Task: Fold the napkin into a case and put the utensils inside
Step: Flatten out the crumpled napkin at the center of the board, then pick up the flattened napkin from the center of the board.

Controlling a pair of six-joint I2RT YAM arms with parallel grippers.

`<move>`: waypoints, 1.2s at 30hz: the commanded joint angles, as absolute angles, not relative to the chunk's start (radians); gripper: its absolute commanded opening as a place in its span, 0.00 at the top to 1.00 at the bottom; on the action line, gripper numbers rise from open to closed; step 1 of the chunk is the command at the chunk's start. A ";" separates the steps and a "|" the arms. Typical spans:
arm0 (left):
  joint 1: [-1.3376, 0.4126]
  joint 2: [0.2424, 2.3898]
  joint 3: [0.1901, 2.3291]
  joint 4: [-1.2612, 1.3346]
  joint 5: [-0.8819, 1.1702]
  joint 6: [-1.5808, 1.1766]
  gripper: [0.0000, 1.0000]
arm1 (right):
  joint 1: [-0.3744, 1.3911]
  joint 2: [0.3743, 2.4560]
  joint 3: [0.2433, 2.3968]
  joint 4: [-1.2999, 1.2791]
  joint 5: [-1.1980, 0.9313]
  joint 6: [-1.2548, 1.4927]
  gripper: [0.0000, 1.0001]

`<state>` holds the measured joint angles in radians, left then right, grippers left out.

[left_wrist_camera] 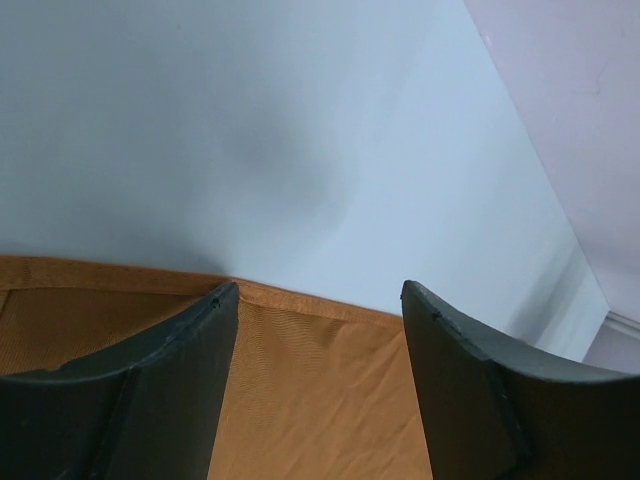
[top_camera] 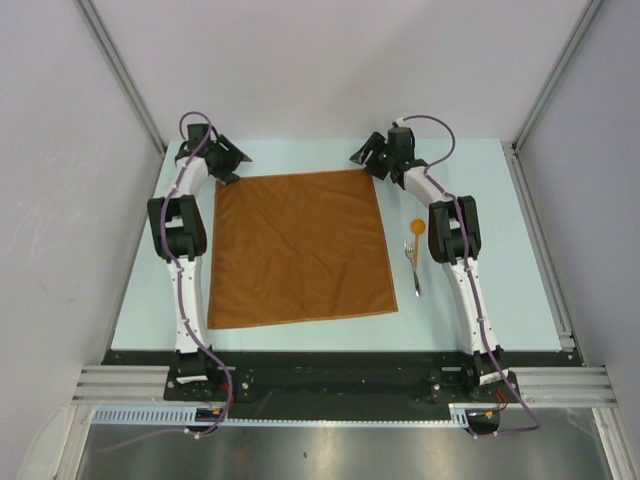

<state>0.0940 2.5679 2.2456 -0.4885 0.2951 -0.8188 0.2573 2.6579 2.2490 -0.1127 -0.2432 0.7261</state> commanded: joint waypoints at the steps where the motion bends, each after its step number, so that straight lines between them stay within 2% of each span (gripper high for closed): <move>1: 0.114 2.544 2.300 -0.485 0.301 -0.752 0.28 | 0.253 2.752 2.361 -0.101 -0.294 0.740 0.32; 5: 0.091 2.401 2.221 -0.521 0.269 -0.692 0.26 | 0.258 2.732 2.465 -0.179 -0.296 0.637 0.29; 8: 0.058 2.229 2.122 -0.587 0.178 -0.638 0.23 | 0.258 2.645 2.450 -0.241 -0.290 0.562 0.23; 10: 0.022 2.058 1.960 -0.584 0.071 -0.623 0.22 | 0.262 2.574 2.418 -0.331 -0.276 0.517 0.18; 12: 0.008 1.886 1.775 -0.587 -0.044 -0.640 0.22 | 0.271 2.457 2.338 -0.430 -0.230 0.485 0.15; 17: -0.048 1.574 1.360 -0.529 -0.061 -0.750 0.22 | 0.354 2.180 2.090 -0.630 -0.017 0.377 0.02; 18: -0.048 1.534 1.251 -0.528 -0.063 -0.762 0.22 | 0.374 2.080 1.953 -0.630 0.042 0.364 0.00; 20: -0.048 1.423 1.169 -0.576 -0.113 -0.773 0.22 | 0.418 1.963 1.790 -0.573 0.067 0.365 0.00; 25: -0.046 1.253 0.988 -0.759 -0.297 -0.814 0.21 | 0.411 1.610 1.261 -0.339 -0.181 0.466 0.00; 27: -0.043 1.178 0.922 -0.813 -0.328 -0.813 0.21 | 0.416 1.537 1.174 -0.307 -0.189 0.480 0.00; 32: -0.011 1.068 0.810 -0.952 -0.350 -0.882 0.21 | 0.471 1.404 1.014 -0.435 -0.143 0.498 0.00; 35: 0.063 1.039 0.750 -0.983 -0.301 -0.907 0.21 | 0.517 1.343 0.925 -0.494 -0.071 0.564 0.10; 36: 0.099 1.035 0.729 -0.988 -0.285 -0.917 0.21 | 0.528 1.329 0.907 -0.509 -0.054 0.587 0.17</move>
<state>0.0162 1.0584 0.7879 -0.9047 -0.2947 -0.8505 0.4740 1.4330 0.9791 -0.4347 -0.1207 0.5014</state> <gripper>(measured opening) 0.789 0.913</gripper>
